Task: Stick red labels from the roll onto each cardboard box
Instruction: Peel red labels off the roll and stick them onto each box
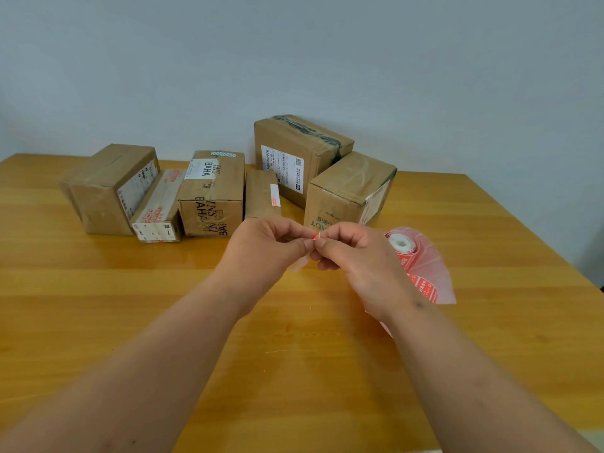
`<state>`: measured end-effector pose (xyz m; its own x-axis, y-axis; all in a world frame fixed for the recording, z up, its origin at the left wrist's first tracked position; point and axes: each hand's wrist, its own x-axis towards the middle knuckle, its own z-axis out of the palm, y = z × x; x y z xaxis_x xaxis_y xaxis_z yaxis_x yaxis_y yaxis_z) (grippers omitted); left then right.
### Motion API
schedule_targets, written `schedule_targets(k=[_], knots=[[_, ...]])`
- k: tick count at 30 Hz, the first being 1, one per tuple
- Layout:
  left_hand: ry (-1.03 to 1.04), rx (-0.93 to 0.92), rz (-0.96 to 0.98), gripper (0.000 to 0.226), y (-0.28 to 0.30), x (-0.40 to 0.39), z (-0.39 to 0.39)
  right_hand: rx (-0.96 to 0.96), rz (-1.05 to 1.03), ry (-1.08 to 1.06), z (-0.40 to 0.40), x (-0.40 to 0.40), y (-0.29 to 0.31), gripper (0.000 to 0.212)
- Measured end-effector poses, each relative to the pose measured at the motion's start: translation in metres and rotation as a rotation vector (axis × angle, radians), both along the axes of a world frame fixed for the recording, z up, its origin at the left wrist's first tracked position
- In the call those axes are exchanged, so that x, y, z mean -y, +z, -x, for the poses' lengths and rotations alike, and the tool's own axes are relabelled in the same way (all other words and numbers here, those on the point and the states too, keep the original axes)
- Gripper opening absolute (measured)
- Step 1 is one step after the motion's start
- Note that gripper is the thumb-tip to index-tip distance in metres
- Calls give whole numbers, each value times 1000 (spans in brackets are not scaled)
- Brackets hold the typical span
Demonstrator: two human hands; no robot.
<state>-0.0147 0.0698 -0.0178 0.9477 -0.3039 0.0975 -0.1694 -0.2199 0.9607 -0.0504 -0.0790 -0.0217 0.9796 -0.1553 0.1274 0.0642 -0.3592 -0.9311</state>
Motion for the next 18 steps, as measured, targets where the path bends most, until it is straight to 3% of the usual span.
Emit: schedule_targets(k=[18], knots=[[-36,-106,29,5,4,-1,1,-9,41,27,5,1,6,22]])
